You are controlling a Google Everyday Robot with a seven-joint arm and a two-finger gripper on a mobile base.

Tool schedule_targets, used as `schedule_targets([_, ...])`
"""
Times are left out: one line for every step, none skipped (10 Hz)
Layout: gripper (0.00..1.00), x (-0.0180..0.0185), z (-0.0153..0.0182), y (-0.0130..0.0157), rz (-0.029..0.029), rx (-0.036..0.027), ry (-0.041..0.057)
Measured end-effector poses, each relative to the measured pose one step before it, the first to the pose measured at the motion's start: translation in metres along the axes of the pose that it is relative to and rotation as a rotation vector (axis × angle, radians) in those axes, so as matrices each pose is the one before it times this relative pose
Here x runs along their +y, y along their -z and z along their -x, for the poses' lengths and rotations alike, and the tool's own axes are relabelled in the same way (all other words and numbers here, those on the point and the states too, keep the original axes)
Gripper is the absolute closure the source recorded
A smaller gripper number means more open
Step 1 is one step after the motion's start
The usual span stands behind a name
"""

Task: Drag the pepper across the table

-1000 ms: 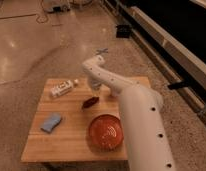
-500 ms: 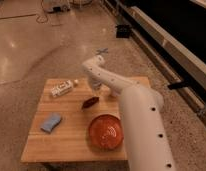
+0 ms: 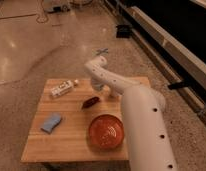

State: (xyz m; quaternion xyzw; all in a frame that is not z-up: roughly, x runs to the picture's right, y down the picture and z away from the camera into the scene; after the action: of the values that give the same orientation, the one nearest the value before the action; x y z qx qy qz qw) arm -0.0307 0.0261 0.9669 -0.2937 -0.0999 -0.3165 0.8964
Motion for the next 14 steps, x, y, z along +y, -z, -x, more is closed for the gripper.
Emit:
schedule_targets([0.59,0.00616,-0.00471,-0.00143,0.00463,0.00186,0.00095])
schedule_targets([0.59,0.00786,-0.00968,0.00349,-0.00377,0.00583,-0.00997])
schedule_targets([0.59,0.00107,0.00059,0.00092,0.00021,0.00444,0.00283])
schedule_targets([0.59,-0.00121,0.00339,-0.00144,0.00078,-0.00030,0.00063])
schedule_targets([0.59,-0.00686,0.00529,-0.00413,-0.00431,-0.00018,0.00305])
schedule_targets([0.59,-0.00634,0.00341,-0.00145,-0.00449,-0.00427,0.00101])
schedule_targets([0.59,0.00310,-0.00240,0.00027,0.00220,0.00041,-0.00744])
schedule_targets([0.59,0.00785,-0.00984,0.00478,0.00256,0.00468,-0.00383])
schedule_targets([0.59,0.00667,-0.01367,0.00064,0.00422,0.00536,-0.00448])
schedule_targets([0.59,0.00296,-0.00451,-0.00044,0.00024,-0.00265,0.00291])
schedule_targets([0.59,0.00160,0.00202,0.00128,-0.00006,-0.00175,-0.00326])
schedule_targets([0.59,-0.00319,0.00438,-0.00142,-0.00407,0.00087,-0.00558])
schedule_targets([0.59,-0.00623,0.00715,0.00023,-0.00447,0.00020,0.00110])
schedule_targets([0.59,-0.00521,0.00501,0.00125,-0.00370,-0.00240,0.00345])
